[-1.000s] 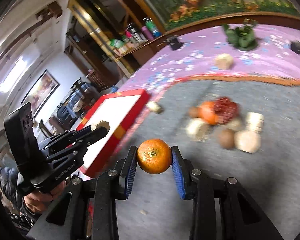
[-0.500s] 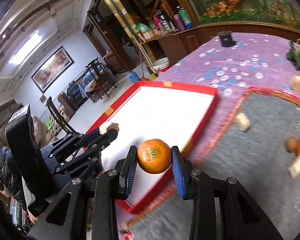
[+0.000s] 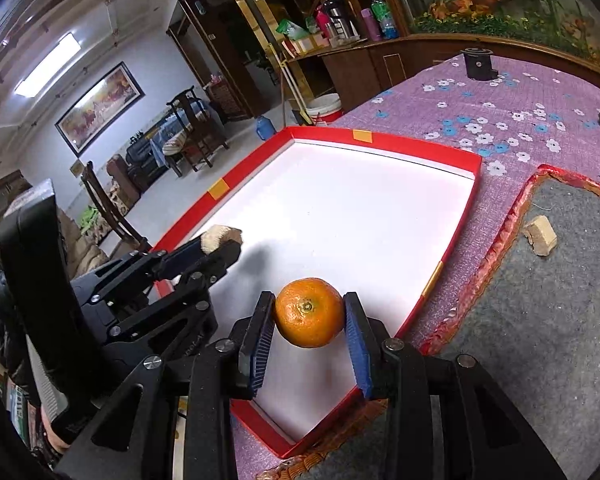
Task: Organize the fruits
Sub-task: 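Carry the cube and orange to the white tray and open both tools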
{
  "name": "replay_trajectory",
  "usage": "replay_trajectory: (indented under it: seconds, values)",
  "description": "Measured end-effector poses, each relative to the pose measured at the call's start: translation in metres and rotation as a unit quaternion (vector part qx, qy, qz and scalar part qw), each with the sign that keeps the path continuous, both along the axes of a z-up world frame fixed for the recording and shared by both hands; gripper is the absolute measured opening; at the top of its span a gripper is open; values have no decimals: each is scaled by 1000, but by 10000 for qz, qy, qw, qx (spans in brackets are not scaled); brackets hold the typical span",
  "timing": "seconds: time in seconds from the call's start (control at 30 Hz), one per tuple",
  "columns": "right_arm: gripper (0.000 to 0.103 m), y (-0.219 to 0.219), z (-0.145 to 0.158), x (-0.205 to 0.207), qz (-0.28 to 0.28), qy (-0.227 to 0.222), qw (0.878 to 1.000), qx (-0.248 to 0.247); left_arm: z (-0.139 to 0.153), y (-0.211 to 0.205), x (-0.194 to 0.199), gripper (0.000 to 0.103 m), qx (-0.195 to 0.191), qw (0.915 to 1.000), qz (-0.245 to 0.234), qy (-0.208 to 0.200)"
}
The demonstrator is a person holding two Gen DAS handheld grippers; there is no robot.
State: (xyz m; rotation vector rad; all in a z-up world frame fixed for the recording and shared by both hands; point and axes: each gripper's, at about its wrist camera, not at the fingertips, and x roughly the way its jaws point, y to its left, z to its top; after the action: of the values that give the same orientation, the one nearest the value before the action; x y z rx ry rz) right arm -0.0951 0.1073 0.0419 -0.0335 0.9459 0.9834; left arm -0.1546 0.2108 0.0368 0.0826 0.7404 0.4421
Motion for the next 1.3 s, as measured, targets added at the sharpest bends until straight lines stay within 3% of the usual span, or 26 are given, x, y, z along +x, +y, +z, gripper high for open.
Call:
replay_trajectory:
  seconds: [0.27,0.4,0.47,1.3]
  values:
    - [39,-8,2,4,-82,-34,10000,1,3,-1,-2,19,146,9997,172,20]
    - [40,-16,6,4,-148,-27,9999,83,9,-3,-4,42,295,9992,280,-68]
    - [41,-21,8,4,-180,-13,9998,125,13,-5,-6,46,396,9986,315,-131]
    - [43,-84,32,12,-580,-76,9966,585,38,-44,-1,48,725,9971,37,-204]
